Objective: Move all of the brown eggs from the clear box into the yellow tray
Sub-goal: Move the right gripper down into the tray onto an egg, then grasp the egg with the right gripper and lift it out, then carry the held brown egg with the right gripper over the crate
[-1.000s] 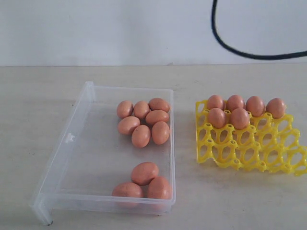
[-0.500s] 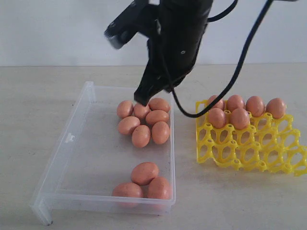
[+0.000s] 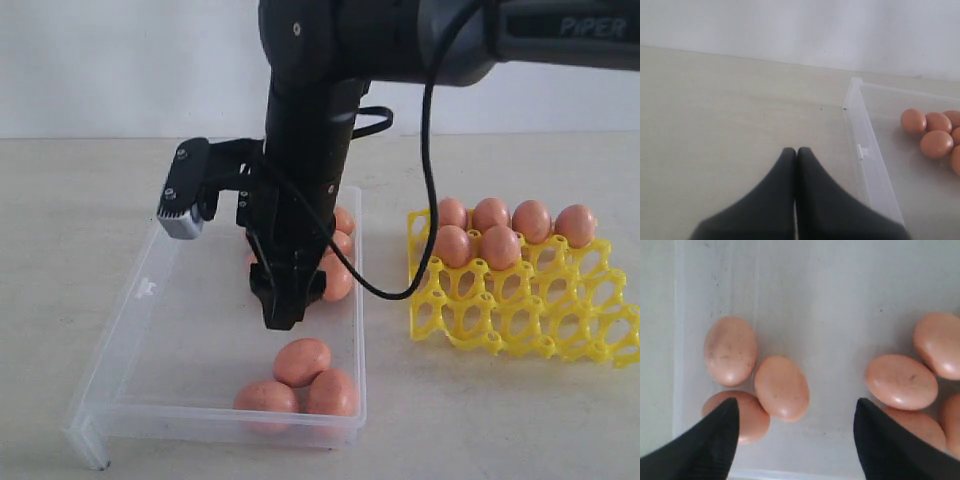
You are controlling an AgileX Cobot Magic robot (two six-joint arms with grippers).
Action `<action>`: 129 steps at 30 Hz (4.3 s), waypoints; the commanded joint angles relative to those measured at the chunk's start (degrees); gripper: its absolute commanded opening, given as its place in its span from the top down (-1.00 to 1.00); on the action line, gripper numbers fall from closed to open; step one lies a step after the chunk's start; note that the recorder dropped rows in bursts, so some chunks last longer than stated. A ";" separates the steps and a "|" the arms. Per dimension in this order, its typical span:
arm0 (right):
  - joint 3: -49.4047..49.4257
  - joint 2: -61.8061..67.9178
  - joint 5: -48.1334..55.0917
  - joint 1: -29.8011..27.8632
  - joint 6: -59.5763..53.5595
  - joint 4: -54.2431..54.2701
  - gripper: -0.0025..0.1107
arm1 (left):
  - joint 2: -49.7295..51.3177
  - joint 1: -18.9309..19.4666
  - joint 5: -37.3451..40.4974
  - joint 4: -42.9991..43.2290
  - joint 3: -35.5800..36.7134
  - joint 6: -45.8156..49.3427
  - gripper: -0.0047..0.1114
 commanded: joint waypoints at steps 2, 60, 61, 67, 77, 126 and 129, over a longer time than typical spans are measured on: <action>-0.27 3.67 -1.60 -0.01 -2.42 1.03 -0.18 | 0.04 -0.31 -0.39 -0.13 -0.10 -0.03 0.99; -0.18 -10.68 -31.67 -0.01 43.49 -4.65 0.96 | 0.04 -0.31 -0.39 -0.13 -0.10 -0.03 0.99; -0.18 -10.85 -32.82 -0.01 47.12 -4.65 0.96 | 0.04 -0.31 -0.39 -0.13 -0.10 -0.03 0.99; 30.13 -21.31 -75.24 -0.01 73.99 -4.78 0.96 | 0.04 -0.31 -0.39 -0.13 -0.10 -0.03 0.99; 60.22 -31.45 -115.49 -21.02 60.29 35.78 0.96 | 0.04 -0.31 -0.39 -0.13 -0.10 -0.03 0.99; 57.29 -7.19 -115.78 -58.10 100.10 -72.03 0.96 | 0.04 -0.31 -0.39 -0.13 -0.10 -0.03 0.99; 57.29 -6.05 -118.29 -58.10 99.28 -71.65 0.96 | 0.04 -0.31 -0.39 -0.13 -0.10 -0.03 0.99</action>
